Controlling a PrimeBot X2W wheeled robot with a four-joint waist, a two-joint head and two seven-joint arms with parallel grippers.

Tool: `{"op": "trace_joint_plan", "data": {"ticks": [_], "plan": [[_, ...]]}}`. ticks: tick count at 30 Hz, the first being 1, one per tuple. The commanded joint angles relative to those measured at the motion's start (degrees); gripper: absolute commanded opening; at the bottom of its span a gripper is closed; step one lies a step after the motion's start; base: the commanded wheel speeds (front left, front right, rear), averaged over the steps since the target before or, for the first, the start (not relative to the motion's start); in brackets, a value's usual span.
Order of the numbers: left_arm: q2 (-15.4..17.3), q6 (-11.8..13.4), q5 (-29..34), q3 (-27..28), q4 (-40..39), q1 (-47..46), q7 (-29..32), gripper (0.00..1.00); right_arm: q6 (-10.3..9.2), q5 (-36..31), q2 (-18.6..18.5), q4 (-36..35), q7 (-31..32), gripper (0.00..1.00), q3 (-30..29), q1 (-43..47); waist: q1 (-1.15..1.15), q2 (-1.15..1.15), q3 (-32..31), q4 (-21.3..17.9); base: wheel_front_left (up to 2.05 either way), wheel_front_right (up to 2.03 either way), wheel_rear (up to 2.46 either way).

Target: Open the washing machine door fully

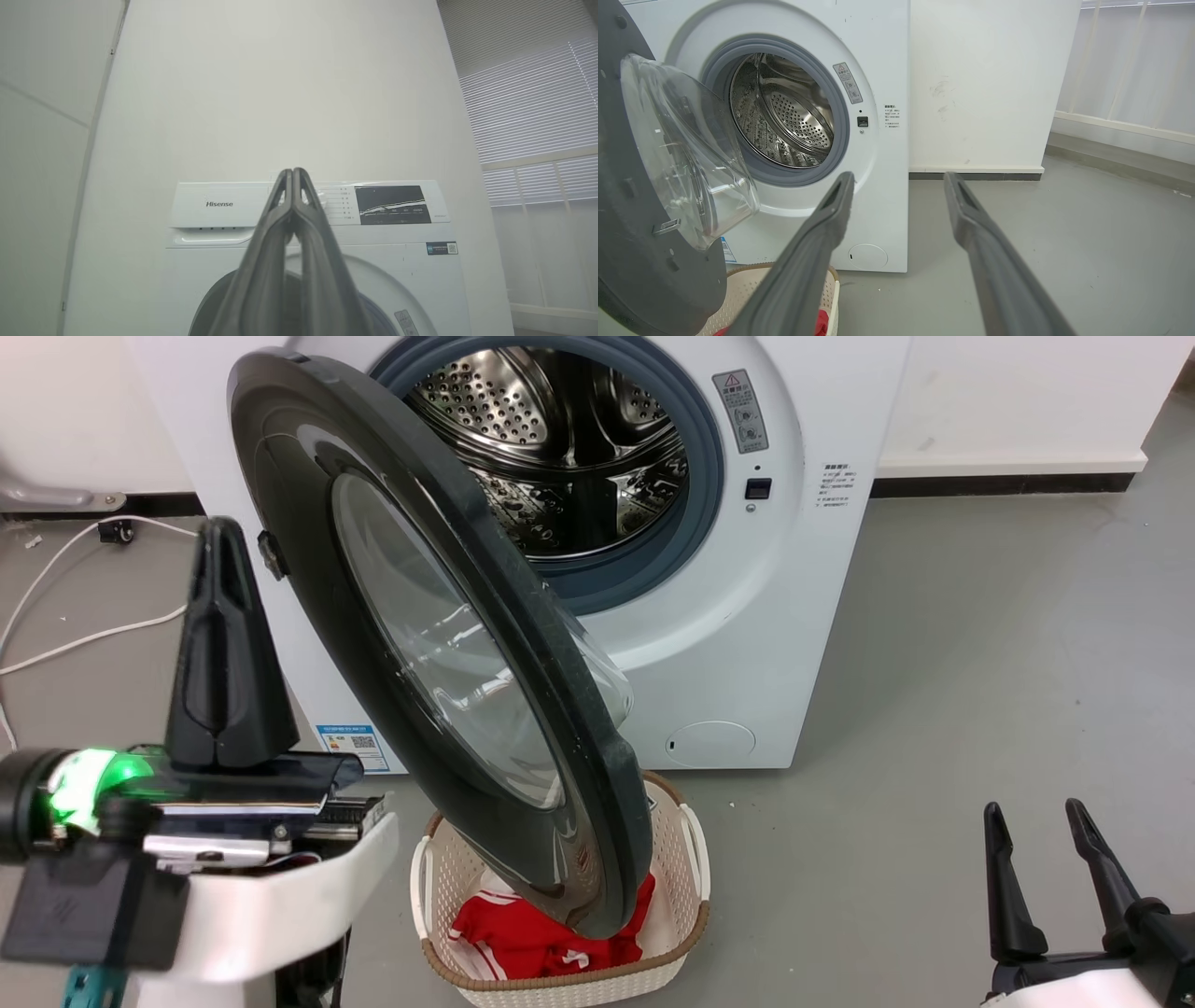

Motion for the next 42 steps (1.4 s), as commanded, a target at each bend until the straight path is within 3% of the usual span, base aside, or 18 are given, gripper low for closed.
{"op": "trace_joint_plan", "data": {"ticks": [1, 9, 22, 23, 27, 32, 42], "plan": [[0.11, -0.53, 0.57, -0.73, -2.28, -0.81, -0.12, 0.00, -0.04, -0.03, 0.24, 0.11, 0.12, 1.00, 0.09, 0.52, 0.00, 0.00, -0.10, -0.06, 0.00, 0.00, 0.00], [0.08, -2.67, 0.35, -7.74, -6.33, -0.46, 0.58, 0.00, -0.04, 0.36, 0.23, 0.18, 0.30, 1.00, 0.01, 0.51, 0.00, 0.00, -0.18, -0.27, 0.00, 0.00, 0.00], [0.05, -5.73, -4.18, -24.25, -0.52, 5.14, 8.33, 0.00, -0.04, 0.89, 0.23, 0.61, 0.11, 1.00, -0.40, 0.36, 0.00, 0.00, 0.40, -0.17, 0.00, 0.00, 0.00], [0.10, -6.16, -5.70, -28.51, 0.72, 6.68, 9.53, 0.00, -0.04, 0.97, 0.23, 0.81, 0.17, 1.00, -0.66, 0.33, 0.00, 0.00, 0.50, 0.07, 0.00, 0.00, 0.00], [0.56, -6.42, -6.99, -32.13, 2.63, 8.37, 10.96, 0.00, -0.04, 0.98, 0.23, 1.03, 0.31, 1.00, -0.56, 0.02, 0.00, 0.00, 0.60, 0.14, 0.00, 0.00, 0.00], [1.31, -5.97, -8.19, -33.79, 6.63, 11.11, 12.63, 0.00, -0.04, 1.19, 0.23, 1.26, 0.21, 1.00, -0.08, -0.55, 0.00, 0.00, 0.80, -0.10, 0.00, 0.00, 0.00], [0.87, -2.75, -8.66, -31.30, 16.83, 9.25, 10.26, 0.00, -0.04, 1.67, 0.23, 1.91, 0.03, 1.00, 0.92, -1.42, 0.00, 0.00, 2.18, -0.74, 0.00, 0.00, 0.00]]}}
